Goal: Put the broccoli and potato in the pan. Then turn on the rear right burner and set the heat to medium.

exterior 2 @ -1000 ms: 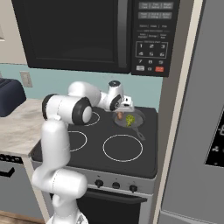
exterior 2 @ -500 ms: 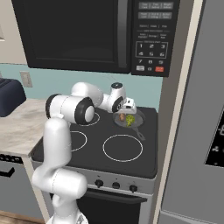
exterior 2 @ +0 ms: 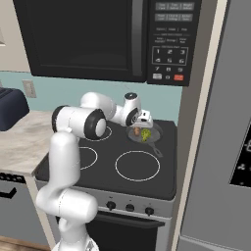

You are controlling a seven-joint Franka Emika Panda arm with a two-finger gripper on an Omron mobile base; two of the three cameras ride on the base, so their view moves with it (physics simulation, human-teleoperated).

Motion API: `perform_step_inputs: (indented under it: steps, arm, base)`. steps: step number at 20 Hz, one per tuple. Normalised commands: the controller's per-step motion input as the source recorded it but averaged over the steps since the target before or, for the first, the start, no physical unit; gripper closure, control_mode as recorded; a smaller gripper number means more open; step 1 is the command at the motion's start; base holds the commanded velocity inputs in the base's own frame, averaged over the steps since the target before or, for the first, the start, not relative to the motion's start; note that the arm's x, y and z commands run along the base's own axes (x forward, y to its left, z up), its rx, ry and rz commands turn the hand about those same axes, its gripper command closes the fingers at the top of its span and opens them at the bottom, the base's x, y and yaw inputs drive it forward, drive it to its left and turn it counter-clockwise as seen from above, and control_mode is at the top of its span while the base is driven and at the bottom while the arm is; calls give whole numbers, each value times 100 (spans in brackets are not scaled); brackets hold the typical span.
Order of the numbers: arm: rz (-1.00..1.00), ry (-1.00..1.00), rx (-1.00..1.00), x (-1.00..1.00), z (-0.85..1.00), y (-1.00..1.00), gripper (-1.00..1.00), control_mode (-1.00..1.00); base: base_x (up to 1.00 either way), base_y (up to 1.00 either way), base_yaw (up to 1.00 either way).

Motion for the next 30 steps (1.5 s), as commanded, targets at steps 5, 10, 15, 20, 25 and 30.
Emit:
perform_step_inputs:
  steps: [5, 10, 15, 20, 25, 30]
  arm:
    - [-2, 0, 0, 0, -25, 0, 100, -100]
    - [-2, 0, 0, 0, -27, 0, 100, -100]
    - [-1, 1, 0, 0, -12, -5, 100, -100]
    - [-1, 1, 0, 1, -1, -6, 100, -100]
    - [0, 0, 0, 0, 0, 0, -100, -100]
    - [0, 0, 0, 0, 0, 0, -100, -100]
  base:
    - [0, 0, 0]
    - [0, 0, 0]
    - [0, 0, 0]
    - [0, 0, 0]
    - [0, 0, 0]
    - [0, 0, 0]
